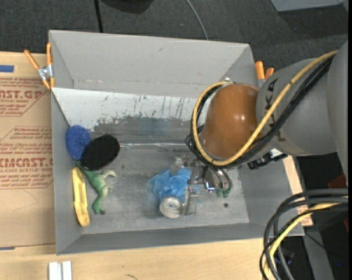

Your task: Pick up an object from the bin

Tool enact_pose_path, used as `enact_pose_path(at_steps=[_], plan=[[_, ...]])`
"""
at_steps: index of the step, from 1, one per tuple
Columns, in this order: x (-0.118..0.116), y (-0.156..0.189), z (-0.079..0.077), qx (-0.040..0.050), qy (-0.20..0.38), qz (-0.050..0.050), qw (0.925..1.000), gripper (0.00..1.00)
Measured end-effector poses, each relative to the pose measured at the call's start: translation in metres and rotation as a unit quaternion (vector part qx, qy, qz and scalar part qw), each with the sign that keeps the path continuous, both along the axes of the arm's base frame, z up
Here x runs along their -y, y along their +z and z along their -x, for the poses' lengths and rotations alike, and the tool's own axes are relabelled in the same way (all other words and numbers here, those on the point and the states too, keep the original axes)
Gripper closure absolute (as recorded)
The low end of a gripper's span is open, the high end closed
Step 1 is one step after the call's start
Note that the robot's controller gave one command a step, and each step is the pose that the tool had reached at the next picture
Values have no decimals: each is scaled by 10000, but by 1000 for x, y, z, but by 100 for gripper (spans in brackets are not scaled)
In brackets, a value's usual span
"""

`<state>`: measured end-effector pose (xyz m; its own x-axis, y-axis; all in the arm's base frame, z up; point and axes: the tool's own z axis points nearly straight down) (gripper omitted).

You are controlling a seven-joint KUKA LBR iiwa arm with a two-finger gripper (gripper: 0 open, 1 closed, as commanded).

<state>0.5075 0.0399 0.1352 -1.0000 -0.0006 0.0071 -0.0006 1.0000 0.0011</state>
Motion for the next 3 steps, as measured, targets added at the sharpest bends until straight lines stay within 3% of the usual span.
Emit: enact_pose_path(at_steps=[2, 3], plan=[[0, 4, -2, 37, -17, -2, 10000, 0], [-2, 31, 17, 12, 280, 2, 9996, 0]])
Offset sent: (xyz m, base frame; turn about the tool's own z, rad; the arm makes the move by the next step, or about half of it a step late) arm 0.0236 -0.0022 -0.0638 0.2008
